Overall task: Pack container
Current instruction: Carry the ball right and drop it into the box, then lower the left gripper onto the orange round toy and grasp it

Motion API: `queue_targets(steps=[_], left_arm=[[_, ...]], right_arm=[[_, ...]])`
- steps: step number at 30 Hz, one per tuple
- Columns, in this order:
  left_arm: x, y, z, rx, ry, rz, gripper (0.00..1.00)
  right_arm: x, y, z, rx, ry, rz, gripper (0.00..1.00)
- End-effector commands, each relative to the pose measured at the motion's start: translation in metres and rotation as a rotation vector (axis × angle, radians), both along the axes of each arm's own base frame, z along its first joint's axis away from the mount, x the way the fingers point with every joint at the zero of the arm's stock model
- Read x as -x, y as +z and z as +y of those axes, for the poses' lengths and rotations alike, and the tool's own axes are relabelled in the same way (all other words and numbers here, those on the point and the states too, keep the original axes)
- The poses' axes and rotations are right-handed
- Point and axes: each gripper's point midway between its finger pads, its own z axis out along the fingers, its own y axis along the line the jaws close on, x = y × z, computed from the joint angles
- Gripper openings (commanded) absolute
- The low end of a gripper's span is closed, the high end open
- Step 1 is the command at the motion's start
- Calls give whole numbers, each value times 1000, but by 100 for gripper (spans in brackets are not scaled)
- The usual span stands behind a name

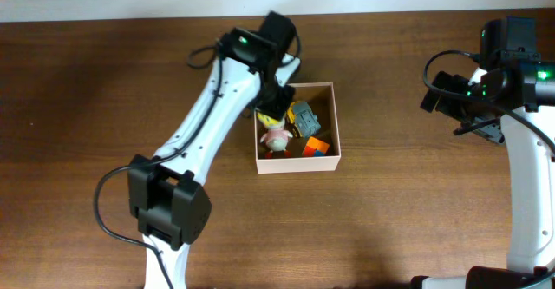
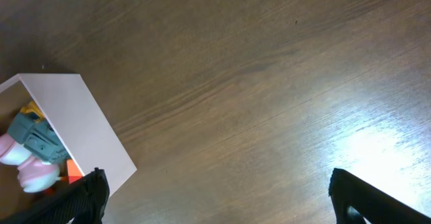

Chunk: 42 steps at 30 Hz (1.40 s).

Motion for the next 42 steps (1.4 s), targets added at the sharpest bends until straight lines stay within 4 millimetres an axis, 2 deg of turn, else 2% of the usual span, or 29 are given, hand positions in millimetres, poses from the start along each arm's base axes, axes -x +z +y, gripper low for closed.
queue_targets(steps=[1,5,7,10,15,17,18,19,20,21,22,27,29,32,35,38,42], left_arm=[[15,-17,-4,-12,1,43,51],[20,-26,-5,-21,-6,59,57],[19,-24,-5,-19,-5,55,67],[17,-14,-3,-16,1,50,69],[17,12,11,-15,26,49,93],[16,19,19,-15,42,50,97],[17,21,22,-16,48,50,97],[17,22,24,-17,52,52,93],[17,22,28,-23,54,56,79],[17,22,33,-39,60,59,69],[17,22,41,-67,70,60,66],[8,21,88,-168,198,61,68],[2,19,104,-165,253,65,74],[-4,11,127,-160,327,83,80],[-6,-4,140,-110,377,125,81],[-3,-28,150,-72,416,172,81],[10,-67,161,-90,437,228,82]], right_arm=[[0,-2,-1,-8,-9,4,99],[0,-2,-1,-8,-9,4,99],[0,-2,-1,-8,-9,4,99],[0,-2,-1,-8,-9,4,99],[0,-2,-1,-8,-9,4,99],[0,-2,-1,-8,-9,4,99],[0,-2,-1,-8,-9,4,99],[0,-2,-1,-8,-9,4,99],[0,-2,-1,-8,-9,4,99],[0,-2,-1,-8,-9,4,99],[0,-2,-1,-8,-9,4,99],[0,-2,-1,-8,-9,4,99],[0,-2,-1,-8,-9,4,99],[0,-2,-1,-8,-9,4,99],[0,-2,-1,-8,-9,4,99],[0,-2,-1,-8,-9,4,99],[0,-2,-1,-8,-9,4,99]])
